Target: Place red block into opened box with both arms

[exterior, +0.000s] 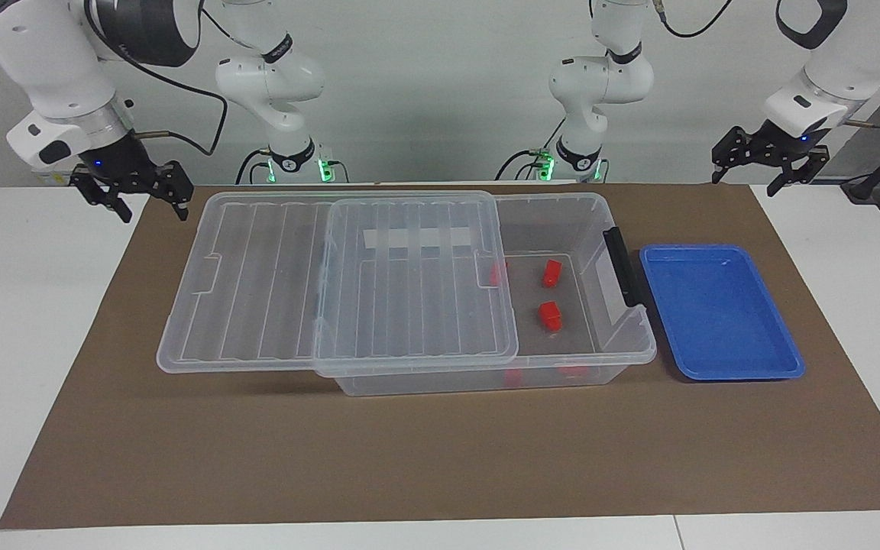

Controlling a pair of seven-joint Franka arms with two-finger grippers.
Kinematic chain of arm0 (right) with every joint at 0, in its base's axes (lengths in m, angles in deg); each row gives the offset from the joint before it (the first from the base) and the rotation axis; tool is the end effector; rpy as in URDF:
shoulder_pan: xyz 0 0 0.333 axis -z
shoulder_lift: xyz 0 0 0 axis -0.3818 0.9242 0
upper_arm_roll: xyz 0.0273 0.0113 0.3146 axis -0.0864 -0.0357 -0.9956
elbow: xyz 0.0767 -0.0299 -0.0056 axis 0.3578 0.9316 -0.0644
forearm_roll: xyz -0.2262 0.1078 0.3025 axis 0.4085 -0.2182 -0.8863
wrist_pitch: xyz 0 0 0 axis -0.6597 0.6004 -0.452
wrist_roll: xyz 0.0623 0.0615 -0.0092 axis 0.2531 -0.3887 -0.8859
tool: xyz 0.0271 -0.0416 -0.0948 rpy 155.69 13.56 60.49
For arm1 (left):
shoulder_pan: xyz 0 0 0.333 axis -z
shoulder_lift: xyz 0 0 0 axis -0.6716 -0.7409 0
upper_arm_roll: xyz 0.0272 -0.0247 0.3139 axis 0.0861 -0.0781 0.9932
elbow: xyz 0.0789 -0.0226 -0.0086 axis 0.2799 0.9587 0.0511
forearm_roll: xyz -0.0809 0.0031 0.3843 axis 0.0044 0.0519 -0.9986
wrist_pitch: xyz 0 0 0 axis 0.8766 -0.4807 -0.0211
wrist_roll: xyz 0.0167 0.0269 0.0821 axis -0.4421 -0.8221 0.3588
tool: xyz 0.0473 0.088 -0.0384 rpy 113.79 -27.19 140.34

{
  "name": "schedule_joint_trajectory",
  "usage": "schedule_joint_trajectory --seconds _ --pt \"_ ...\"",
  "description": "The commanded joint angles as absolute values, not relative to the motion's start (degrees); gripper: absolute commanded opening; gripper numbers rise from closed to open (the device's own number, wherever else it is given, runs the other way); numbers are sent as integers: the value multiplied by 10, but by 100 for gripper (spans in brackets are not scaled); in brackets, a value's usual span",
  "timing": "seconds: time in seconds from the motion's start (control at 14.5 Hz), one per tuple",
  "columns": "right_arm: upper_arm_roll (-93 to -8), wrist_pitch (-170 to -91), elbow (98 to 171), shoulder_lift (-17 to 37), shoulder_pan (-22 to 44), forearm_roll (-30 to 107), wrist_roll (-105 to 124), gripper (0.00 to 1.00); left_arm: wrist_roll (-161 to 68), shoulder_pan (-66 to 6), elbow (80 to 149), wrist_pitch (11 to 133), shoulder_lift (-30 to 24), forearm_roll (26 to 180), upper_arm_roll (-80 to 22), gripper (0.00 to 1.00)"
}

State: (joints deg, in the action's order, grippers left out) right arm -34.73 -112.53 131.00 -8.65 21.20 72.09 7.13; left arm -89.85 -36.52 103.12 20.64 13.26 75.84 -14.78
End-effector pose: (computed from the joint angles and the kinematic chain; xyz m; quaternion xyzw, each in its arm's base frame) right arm 0.5428 -0.0790 0.5891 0.9992 0.0261 0.0210 0.0226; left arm 0.5084 0.0589 0.6169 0.9803 -0.1936 -0.0375 0.0079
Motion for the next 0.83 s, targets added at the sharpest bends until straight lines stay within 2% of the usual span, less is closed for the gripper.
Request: schedule_joint_trajectory --seconds 0.0,0.21,0.41,0.76 --pt "-350 -1188 1343 -80 218 758 52 0 -940 -359 1031 207 140 734 -149 100" --pt "-350 -1258 1383 -64 238 776 16 0 -938 -361 1031 202 141 734 -146 100" --pt "-350 -1315 1393 -29 241 797 16 0 -935 -360 1026 206 140 734 -145 100" --pt "-356 -1329 1403 -9 225 794 50 0 -914 -354 1031 229 140 731 -141 100"
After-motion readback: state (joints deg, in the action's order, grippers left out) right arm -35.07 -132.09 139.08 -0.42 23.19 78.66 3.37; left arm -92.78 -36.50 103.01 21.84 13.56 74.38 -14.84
